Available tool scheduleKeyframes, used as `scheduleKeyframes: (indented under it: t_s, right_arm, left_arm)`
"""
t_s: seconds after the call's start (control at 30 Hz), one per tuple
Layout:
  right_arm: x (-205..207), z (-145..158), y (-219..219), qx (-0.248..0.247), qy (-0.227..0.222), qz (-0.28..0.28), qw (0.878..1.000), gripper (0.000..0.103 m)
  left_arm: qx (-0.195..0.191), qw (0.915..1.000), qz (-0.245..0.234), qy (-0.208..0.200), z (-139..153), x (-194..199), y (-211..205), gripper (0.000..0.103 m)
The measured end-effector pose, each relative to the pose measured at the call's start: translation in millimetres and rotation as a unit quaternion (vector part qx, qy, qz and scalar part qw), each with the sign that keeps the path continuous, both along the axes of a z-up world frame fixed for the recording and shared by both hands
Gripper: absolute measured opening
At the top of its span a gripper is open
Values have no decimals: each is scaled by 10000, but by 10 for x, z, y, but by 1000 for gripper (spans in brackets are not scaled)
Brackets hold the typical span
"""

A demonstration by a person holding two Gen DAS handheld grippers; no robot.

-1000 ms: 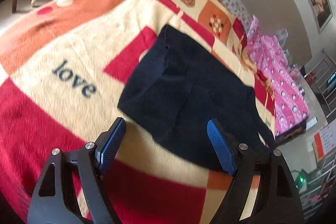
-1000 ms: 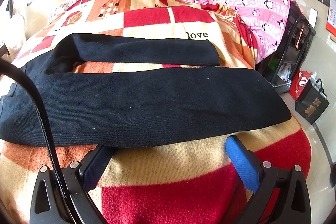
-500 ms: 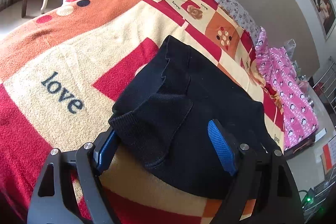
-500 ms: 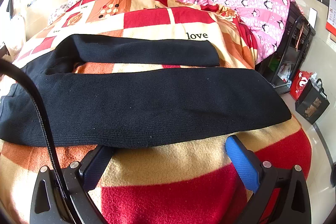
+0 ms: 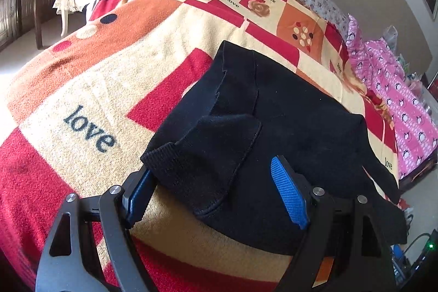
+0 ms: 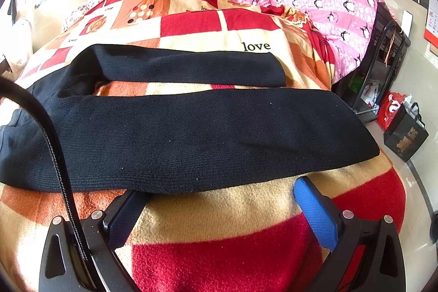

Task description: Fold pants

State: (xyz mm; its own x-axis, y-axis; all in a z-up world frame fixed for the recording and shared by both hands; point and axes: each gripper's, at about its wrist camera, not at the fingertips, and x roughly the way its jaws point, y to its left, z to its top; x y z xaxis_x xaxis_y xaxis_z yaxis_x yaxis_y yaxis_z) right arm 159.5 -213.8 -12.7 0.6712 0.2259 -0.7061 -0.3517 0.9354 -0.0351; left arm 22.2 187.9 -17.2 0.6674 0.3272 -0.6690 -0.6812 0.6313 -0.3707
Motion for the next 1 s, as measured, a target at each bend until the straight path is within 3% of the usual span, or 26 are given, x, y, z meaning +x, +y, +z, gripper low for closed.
scheduleKeyframes:
  t_s: [1.0]
  right_arm:
    - [11, -1, -10, -9, 19, -3, 10000, 103]
  left_arm:
    - [67, 9999, -17, 120, -2, 23, -28, 82]
